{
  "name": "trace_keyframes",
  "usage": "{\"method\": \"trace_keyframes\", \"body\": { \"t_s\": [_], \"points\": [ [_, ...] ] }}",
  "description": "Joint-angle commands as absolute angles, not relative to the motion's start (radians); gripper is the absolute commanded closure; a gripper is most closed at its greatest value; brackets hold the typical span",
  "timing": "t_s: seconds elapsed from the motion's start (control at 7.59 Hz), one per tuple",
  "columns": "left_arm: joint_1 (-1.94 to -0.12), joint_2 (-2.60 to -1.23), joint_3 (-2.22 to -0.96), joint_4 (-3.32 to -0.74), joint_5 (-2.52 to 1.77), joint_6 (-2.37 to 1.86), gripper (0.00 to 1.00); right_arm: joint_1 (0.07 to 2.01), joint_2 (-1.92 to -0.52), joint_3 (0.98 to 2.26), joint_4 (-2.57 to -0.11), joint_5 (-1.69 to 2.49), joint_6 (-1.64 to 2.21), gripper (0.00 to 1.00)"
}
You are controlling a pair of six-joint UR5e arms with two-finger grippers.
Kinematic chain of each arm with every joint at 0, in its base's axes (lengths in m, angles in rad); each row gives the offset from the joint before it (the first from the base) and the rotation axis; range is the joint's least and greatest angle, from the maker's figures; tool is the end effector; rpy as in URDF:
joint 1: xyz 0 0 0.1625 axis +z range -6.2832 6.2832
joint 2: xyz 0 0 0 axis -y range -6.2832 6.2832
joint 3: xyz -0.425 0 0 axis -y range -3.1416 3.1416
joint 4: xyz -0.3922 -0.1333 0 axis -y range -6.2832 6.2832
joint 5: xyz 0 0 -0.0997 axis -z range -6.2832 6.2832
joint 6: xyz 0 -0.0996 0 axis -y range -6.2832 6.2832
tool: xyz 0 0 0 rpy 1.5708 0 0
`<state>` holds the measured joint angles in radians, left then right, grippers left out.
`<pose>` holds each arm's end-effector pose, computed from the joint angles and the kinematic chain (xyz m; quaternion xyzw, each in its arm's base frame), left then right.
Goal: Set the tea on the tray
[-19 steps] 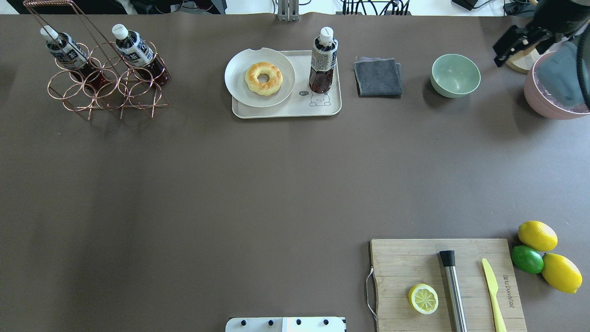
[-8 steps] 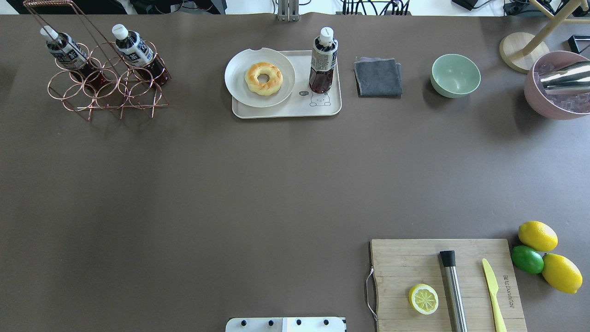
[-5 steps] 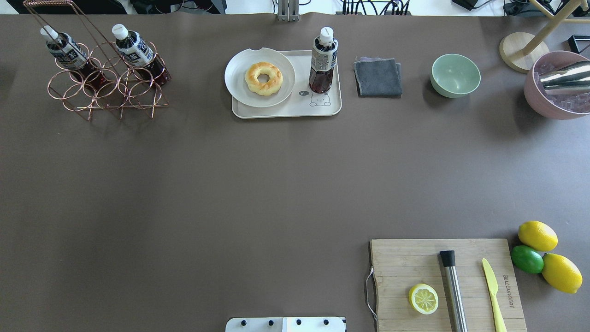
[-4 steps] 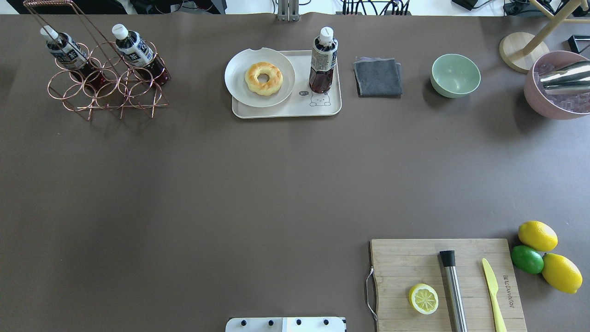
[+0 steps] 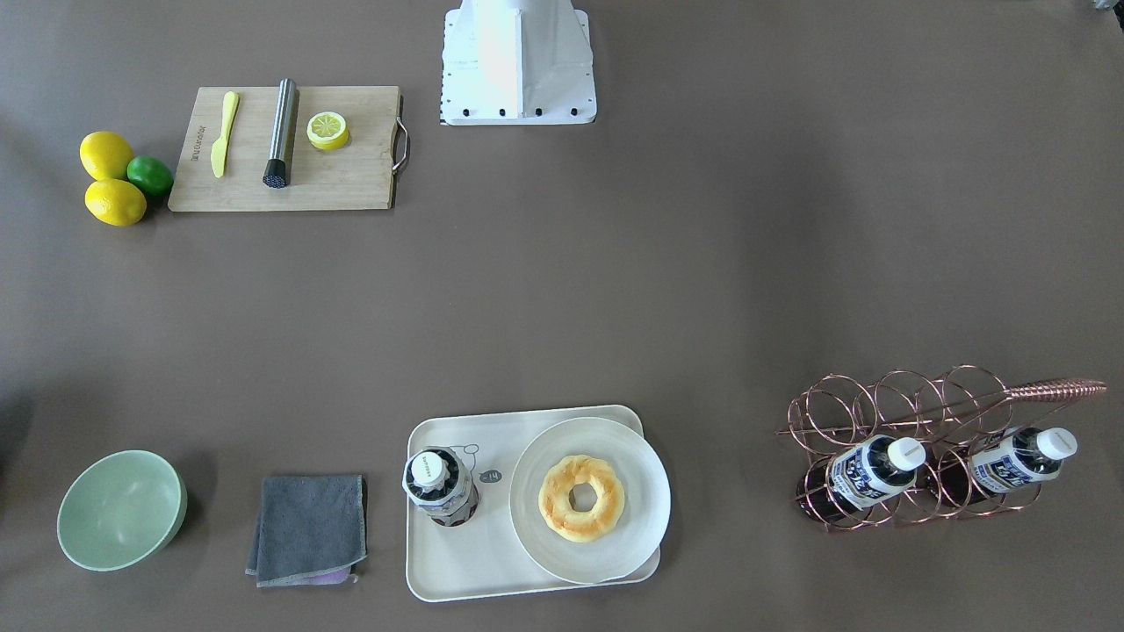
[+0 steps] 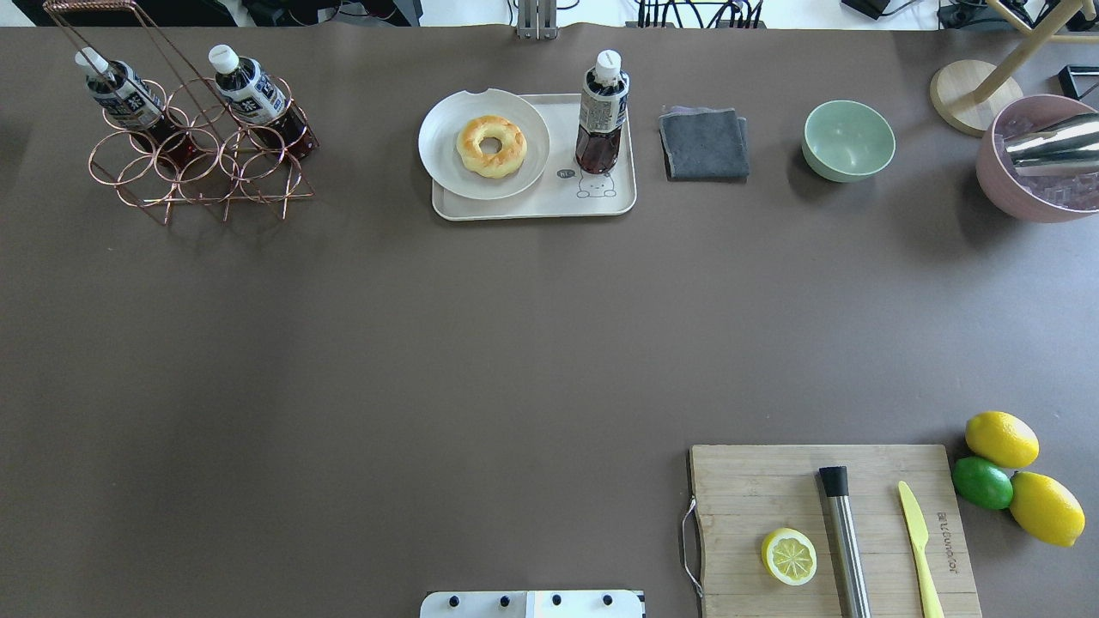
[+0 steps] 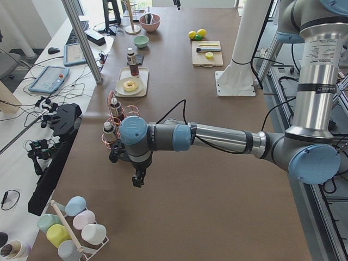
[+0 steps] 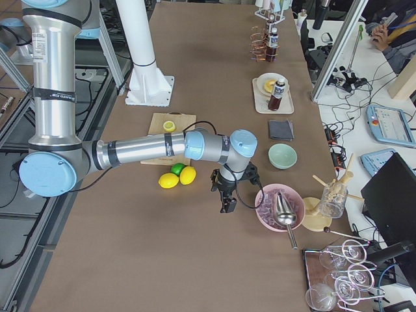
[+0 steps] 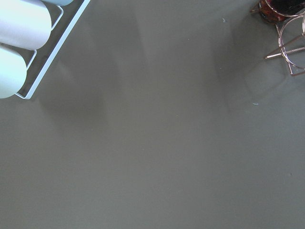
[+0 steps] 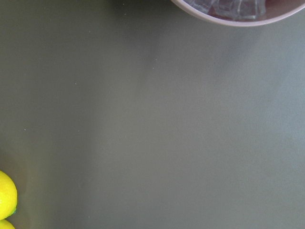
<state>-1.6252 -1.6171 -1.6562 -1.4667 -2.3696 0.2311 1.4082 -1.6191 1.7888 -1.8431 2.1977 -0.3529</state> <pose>-0.0896 -0.5059 0.6022 0.0679 0.3831 0.0866 0.9171 -0.0001 -0.4631 0.6112 -0.0193 -0.3112 -0.2269 0.9227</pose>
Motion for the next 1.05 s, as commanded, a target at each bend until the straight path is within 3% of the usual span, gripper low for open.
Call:
{"method": "trace_keyframes", "body": {
  "t_s": [0.0,0.92],
  "points": [
    [-1.628,-1.614,-1.657,-1.479,-2.35,0.232,0.02,1.408,-1.618,1.789,-1.838,2.197,-0.353,0.0],
    [-1.629,-1.612,-1.672,-1.48,-2.321,0.227,0.02,1.41,-1.611,1.789,-1.825,2.2,-0.351,0.0]
  ]
}}
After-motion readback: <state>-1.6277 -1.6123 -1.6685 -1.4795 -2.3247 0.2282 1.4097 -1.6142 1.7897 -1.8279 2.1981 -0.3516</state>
